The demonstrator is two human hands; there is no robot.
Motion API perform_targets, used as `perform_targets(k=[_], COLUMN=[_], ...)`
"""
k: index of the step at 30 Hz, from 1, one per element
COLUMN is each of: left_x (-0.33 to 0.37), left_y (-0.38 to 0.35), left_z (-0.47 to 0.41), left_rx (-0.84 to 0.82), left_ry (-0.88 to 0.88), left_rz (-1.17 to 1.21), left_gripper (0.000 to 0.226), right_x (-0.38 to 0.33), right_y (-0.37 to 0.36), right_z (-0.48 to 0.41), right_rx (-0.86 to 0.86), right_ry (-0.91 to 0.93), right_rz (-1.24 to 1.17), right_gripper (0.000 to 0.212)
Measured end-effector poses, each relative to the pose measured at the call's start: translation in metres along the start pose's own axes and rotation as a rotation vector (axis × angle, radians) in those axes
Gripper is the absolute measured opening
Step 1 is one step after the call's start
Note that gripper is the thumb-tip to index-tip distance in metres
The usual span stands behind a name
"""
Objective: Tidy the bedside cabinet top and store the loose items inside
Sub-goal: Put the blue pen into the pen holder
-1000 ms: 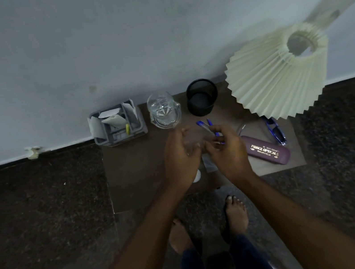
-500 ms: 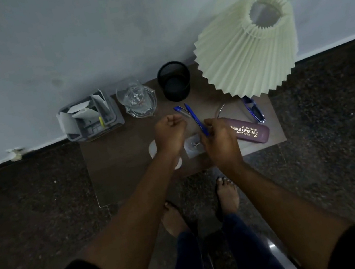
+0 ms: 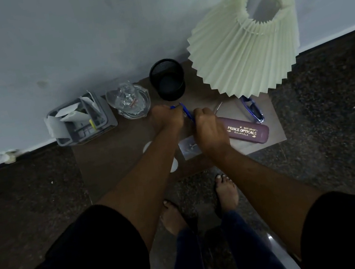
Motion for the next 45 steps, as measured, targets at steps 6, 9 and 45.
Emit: perform_targets(k=[6,9,45], left_x=[0.001,0.003,-0.041], left_y=[0.0,0.001,0.091], left_z=[-0.007,-0.008,0.041], left_rx=[0.022,0.044,-0.289], left_ry=[0.019,0.016,0.214], left_rz=[-0.159,-0.206,1.025], left_gripper=[0.025,0.027,0.037], right_x=[0.0,0.001,-0.017], right_y=[-0.006,-0.007,0.041], right_z=[-0.008,-0.011,0.059], right_rx=[-0.047,-0.069,-0.271], right_ry=[0.001,0.003,-0.277], right_rz=[-0.009,-0.012,-1.093], right_gripper=[0.026,0.024,0.013])
Point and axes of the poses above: each hand's wrist, its own z-axis away from the middle knuckle, its own y-axis out of the back of the hand, x = y × z, the point moved 2 cm from there along -z, towards the middle knuckle, and after that the axes turned 1 degree about z, right-handed, at the moved point
